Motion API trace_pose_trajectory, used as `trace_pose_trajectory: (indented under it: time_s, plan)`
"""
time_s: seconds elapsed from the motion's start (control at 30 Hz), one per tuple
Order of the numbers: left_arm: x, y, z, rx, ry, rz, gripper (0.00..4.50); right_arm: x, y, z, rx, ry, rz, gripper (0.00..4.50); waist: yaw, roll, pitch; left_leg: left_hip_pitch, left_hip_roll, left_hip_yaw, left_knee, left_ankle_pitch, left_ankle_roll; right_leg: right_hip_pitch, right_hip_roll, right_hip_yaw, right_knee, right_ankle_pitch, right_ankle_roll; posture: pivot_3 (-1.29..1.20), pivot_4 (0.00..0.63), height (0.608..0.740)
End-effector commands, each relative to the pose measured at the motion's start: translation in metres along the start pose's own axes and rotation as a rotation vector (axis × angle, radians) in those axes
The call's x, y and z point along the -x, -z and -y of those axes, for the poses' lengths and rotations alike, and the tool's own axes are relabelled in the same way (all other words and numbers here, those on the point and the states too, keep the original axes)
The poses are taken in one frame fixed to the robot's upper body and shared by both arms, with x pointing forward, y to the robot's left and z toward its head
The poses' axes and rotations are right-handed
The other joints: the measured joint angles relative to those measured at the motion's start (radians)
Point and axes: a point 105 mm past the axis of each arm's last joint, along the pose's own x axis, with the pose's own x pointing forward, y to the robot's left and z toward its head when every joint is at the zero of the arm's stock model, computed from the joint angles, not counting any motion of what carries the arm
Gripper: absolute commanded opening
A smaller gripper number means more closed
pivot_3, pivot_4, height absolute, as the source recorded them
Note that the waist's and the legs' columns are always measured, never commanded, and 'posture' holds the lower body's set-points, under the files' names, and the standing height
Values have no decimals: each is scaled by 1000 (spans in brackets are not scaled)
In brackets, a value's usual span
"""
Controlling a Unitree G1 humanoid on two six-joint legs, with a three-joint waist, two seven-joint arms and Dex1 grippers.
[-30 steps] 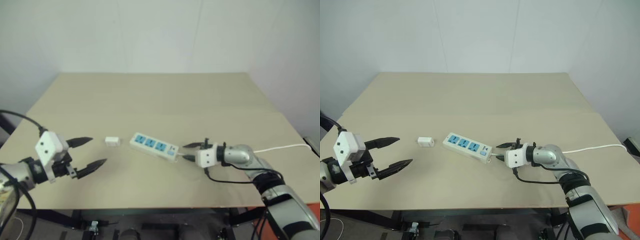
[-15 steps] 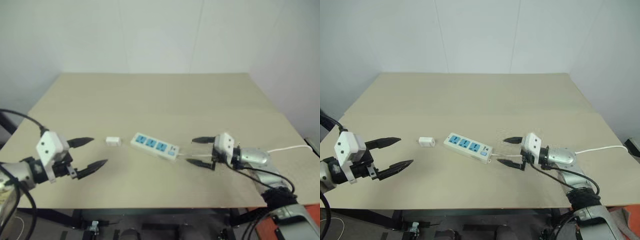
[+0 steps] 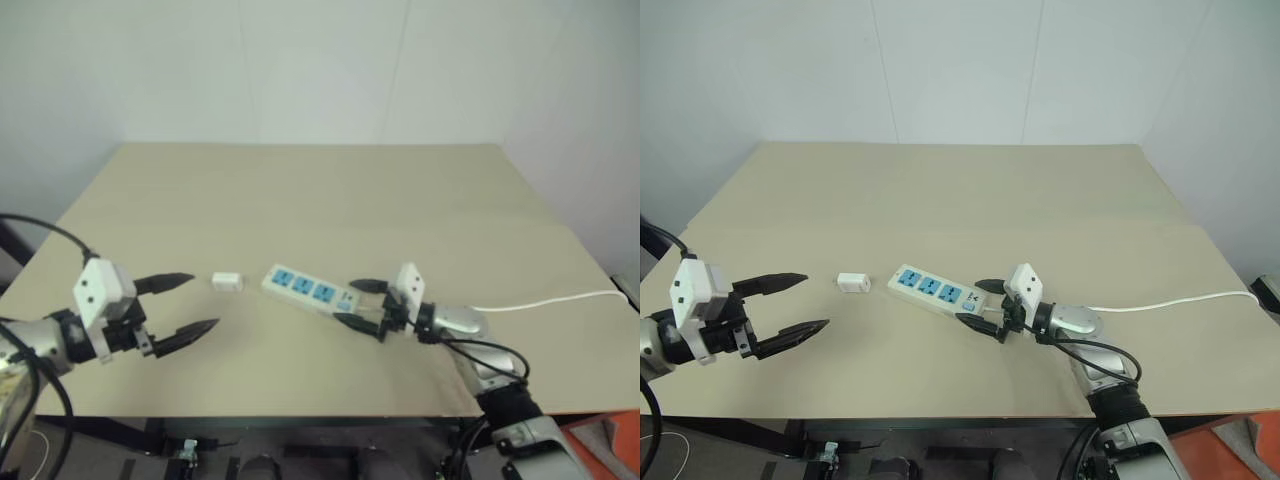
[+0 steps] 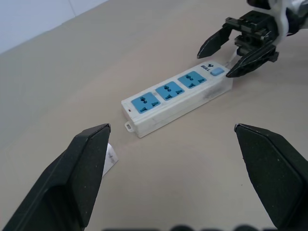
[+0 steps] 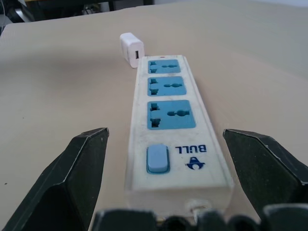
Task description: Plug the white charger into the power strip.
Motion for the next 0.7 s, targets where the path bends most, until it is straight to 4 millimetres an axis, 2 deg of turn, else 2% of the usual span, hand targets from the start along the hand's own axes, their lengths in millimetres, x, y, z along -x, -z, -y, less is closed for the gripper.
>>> trace_pose_trajectory:
  time_s: [0.03, 0.17, 0.4, 0.7]
  plan:
    - [3, -11, 3, -27, 39, 31, 4500, -2, -5, 2, 44, -13, 13, 4481, 1, 0, 0, 0, 0, 0, 0, 0, 0, 0, 0, 0, 0, 0, 0, 0, 150, 740]
    - [3, -11, 10, -12, 84, 47, 4500, -8, 5, 4, 41, -6, -4, 4481, 0, 0, 0, 0, 0, 0, 0, 0, 0, 0, 0, 0, 0, 0, 0, 0, 150, 740]
    - [0, -14, 16, -10, 129, 56, 4500, -17, 8, 11, 49, -7, -8, 4481, -1, 0, 0, 0, 0, 0, 0, 0, 0, 0, 0, 0, 0, 0, 0, 0, 150, 740]
    - [-2, -15, 16, -9, 128, 60, 4500, -25, 23, 6, 20, -74, -47, 4481, -5, 0, 0, 1, 0, 0, 0, 0, 0, 1, 0, 0, 0, 0, -1, 0, 150, 740]
